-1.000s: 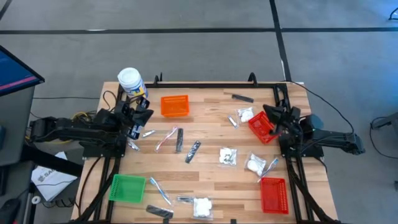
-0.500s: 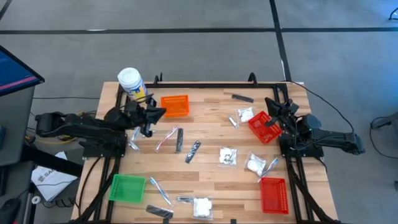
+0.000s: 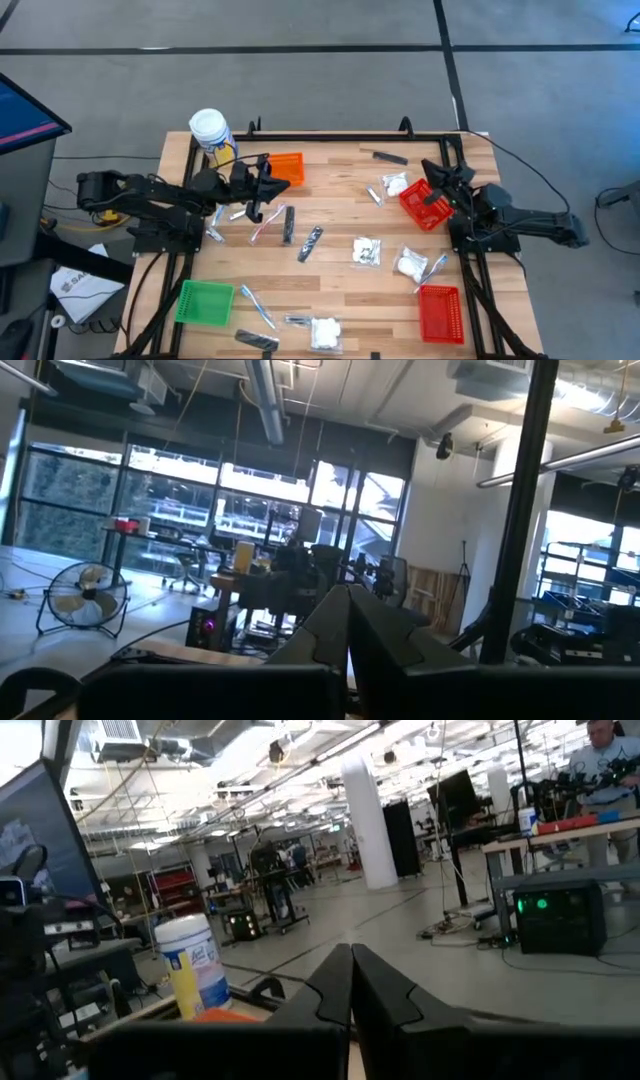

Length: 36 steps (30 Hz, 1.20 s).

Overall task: Pick & Place Travel size toiletries
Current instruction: Put the black comb into the top red basket

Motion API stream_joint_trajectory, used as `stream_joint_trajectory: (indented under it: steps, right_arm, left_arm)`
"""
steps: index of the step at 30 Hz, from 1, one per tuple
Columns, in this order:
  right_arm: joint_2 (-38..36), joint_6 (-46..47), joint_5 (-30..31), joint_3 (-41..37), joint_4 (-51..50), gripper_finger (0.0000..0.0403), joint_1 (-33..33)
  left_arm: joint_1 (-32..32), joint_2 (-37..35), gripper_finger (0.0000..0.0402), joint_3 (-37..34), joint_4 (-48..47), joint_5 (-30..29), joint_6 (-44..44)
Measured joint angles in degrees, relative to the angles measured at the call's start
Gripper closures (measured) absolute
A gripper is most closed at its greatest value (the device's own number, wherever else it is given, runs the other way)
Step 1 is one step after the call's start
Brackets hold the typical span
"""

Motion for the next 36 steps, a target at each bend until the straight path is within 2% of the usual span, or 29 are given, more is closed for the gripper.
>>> stream_joint_trajectory:
  steps: [13,23,31,36]
  right_arm:
    - [18.2,2.4,0.0,7.5,-0.4,0.0403,0.0]
    - [33.2,3.9,3.6,14.2,-0.4,0.0403,-1.8]
    - [44.8,10.1,4.1,18.8,-3.8,0.0403,-7.9]
    - [52.2,14.7,1.9,25.2,-11.3,0.0403,-11.9]
  left_arm:
    - [0.0,-0.3,0.0399,0.0,-1.9,0.0,0.0]
    - [0.0,-0.3,0.0399,0.0,-3.2,-0.7,0.0]
    - [0.0,-0.3,0.0399,0.2,-8.0,-5.6,2.9]
    - [0.0,-0.3,0.0399,4.6,-19.5,-6.4,5.7]
